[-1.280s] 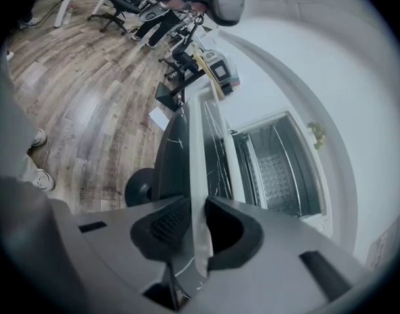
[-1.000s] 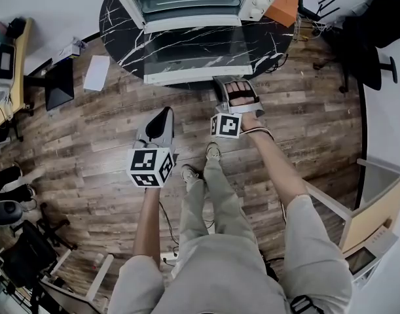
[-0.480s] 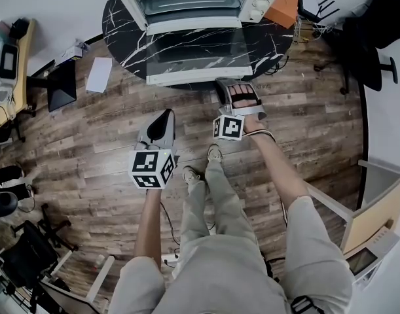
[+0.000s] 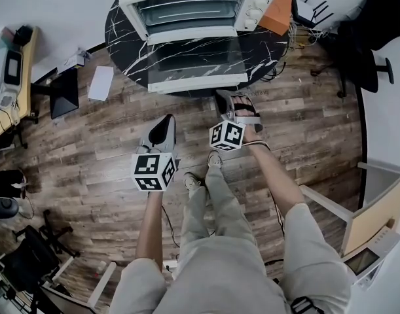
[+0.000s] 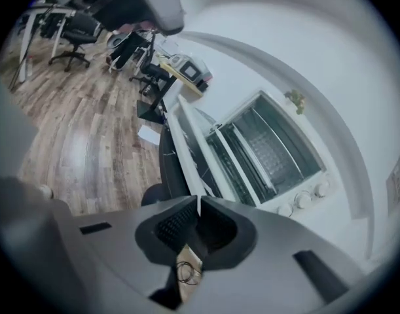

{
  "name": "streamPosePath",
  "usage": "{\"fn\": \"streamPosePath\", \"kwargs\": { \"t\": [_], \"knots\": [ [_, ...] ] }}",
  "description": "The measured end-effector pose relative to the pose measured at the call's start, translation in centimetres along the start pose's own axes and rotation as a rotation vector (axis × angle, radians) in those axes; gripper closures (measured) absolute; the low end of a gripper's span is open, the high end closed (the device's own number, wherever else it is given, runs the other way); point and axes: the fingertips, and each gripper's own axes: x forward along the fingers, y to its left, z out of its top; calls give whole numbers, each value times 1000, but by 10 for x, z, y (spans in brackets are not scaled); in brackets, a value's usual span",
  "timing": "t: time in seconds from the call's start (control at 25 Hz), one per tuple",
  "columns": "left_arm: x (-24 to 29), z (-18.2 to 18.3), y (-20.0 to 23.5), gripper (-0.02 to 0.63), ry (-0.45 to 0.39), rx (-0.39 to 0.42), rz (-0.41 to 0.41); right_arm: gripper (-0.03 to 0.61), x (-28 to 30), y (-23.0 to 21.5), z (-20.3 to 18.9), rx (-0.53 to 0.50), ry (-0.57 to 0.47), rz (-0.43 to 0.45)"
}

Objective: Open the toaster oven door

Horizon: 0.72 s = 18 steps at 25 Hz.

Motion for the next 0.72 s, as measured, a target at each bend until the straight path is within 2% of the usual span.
{"fn": "streamPosePath", "kwargs": {
  "t": [0.24,0.48,0.6,0.72],
  "knots": [
    [-3,8,-3,603,-1,5,4,565,-15,-9,9,305,-27,62],
    [-6,19,-2,603,-8,6,13,566,-33,-21,15,688,-78,144],
    [-8,26,-3,603,-12,6,17,566,-43,-28,15,813,-103,163],
    [-13,35,-4,603,-17,10,22,566,-57,-35,18,891,-125,163]
  ]
}}
